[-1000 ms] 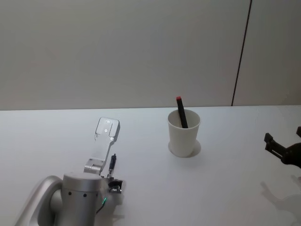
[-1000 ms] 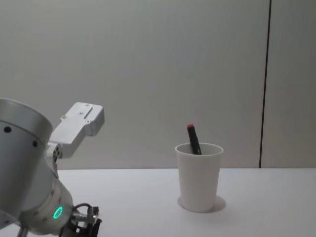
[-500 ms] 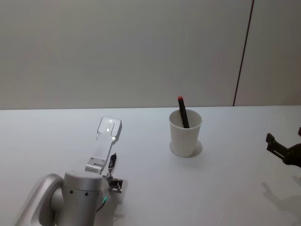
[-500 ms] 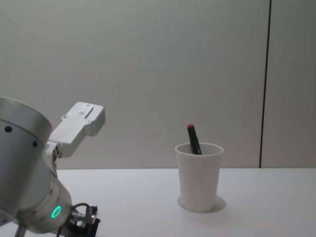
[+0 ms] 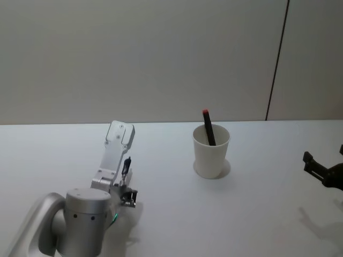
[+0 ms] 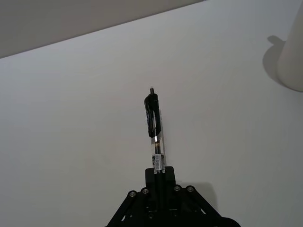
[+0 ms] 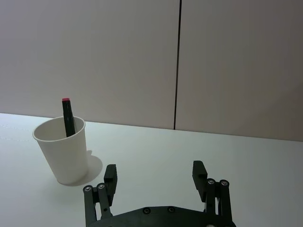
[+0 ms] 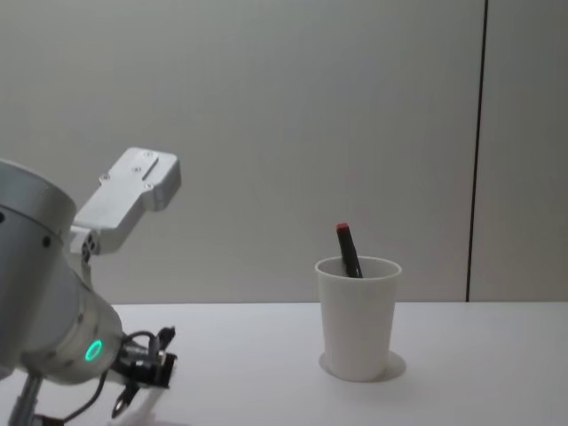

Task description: Place the pen into the pen holder.

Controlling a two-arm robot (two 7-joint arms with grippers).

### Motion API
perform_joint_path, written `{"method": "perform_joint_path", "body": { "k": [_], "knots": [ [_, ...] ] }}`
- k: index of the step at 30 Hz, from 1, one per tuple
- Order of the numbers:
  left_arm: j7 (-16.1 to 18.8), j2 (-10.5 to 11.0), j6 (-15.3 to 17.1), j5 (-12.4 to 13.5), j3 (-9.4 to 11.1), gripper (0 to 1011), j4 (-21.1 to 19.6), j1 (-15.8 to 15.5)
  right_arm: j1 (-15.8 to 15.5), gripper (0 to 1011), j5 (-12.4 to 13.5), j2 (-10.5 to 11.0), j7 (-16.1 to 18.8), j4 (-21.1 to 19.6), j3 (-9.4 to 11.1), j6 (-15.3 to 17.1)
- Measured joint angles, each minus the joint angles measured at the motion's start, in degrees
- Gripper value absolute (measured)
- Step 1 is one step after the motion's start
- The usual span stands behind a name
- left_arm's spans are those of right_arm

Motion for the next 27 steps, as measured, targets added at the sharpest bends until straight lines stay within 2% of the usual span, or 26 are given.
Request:
{"method": "perform_joint_path", "body": {
  "k": [10,17,27],
  "knots": [
    [-3.5,1.0,-5.4,2.8,-0.3,125,-0.8,0.2,0.0,1001,0.0,0.0,0.0,0.0,0.0,0.0],
    [-7.4,2.2,-11.4,4.8,-0.6,125,-1.2,0.6,0.0,1001,0.0,0.0,0.0,0.0,0.0,0.0],
    [-14.8,4.3,-22.2,7.8,-0.9,125,-1.3,1.0,0.0,1001,0.0,0.0,0.0,0.0,0.0,0.0]
  ]
}}
